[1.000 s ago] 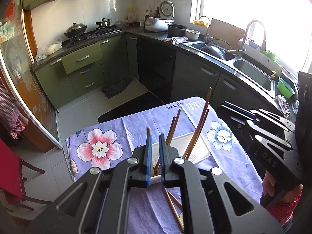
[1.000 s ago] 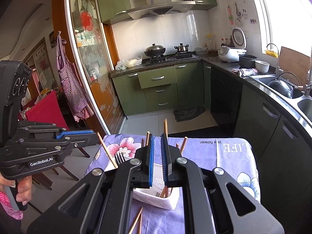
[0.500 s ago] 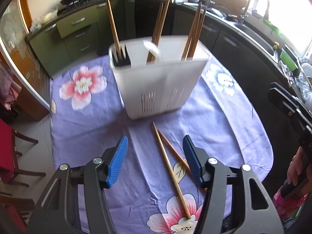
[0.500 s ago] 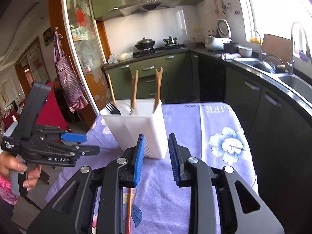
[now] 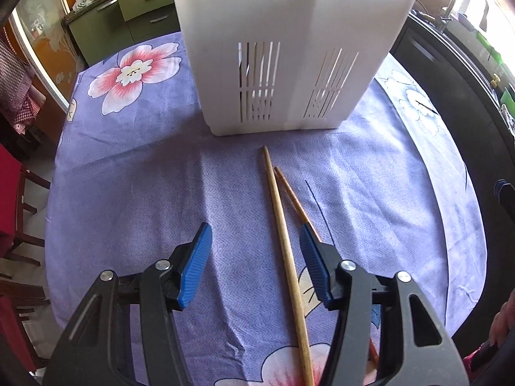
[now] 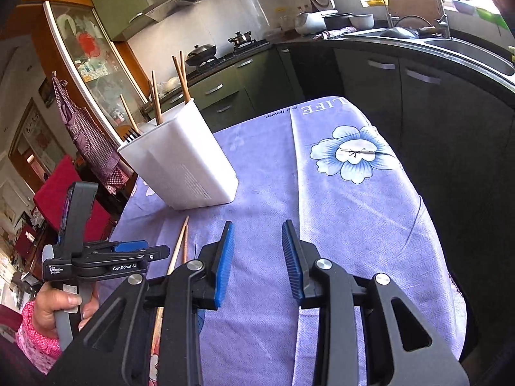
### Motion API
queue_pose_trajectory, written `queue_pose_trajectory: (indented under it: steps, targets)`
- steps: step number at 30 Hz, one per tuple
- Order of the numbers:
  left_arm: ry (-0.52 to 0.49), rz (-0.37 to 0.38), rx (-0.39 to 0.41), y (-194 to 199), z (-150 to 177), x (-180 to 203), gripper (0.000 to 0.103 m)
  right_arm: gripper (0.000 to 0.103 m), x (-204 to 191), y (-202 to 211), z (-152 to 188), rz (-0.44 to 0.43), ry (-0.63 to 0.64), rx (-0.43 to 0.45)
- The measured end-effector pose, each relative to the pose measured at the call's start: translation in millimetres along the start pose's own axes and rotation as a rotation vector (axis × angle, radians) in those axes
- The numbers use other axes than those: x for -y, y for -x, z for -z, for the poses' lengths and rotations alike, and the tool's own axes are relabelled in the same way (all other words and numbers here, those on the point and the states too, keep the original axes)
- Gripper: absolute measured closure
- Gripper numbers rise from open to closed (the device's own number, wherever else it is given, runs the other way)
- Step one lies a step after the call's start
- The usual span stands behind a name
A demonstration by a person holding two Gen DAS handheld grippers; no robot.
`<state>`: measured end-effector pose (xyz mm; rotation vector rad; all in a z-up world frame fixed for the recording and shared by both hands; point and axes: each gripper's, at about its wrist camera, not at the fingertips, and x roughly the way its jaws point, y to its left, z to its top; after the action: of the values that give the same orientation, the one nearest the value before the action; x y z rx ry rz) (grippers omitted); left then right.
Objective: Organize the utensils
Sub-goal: 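Lower the left gripper and close it on a remaining chopstick, then close the right gripper on the last wooden chopstick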
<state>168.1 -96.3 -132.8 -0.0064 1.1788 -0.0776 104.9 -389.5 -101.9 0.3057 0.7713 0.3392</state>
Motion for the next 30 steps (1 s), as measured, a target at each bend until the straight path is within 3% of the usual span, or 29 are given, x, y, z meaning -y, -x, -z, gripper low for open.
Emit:
queue_pose_trajectory:
  steps: [2, 5, 11, 12, 13, 15, 24, 30]
  targets:
    - [0.000, -0.007, -0.011, -6, -2, 2, 0.049, 0.072, 1, 0, 1, -0.004, -0.005, -0.001]
    - [-0.001, -0.015, -0.038, -16, -3, 5, 0.061, 0.072, 0, -1, 1, -0.014, -0.008, -0.004]
    - [-0.017, -0.038, -0.031, -20, -3, 7, 0.060, 0.072, -3, -6, 0, -0.022, -0.019, -0.015]
    - [-0.022, -0.035, -0.027, -20, -2, 7, 0.067, 0.072, -3, -7, 0, -0.021, -0.018, -0.018]
    - [-0.027, -0.032, -0.021, -19, -2, 8, 0.082, 0.070, -5, -8, -1, -0.019, -0.016, -0.022]
    - [-0.023, -0.014, -0.031, -18, -2, 5, 0.093, 0.067, -12, -14, -2, -0.014, 0.004, -0.041]
    - [-0.014, -0.015, -0.042, -11, 5, -29, 0.095, 0.066, -68, -60, 6, -0.012, 0.228, -0.191]
    - [0.013, -0.008, 0.003, 11, 9, -51, 0.095, 0.066, -116, -110, 21, -0.009, 0.378, -0.280]
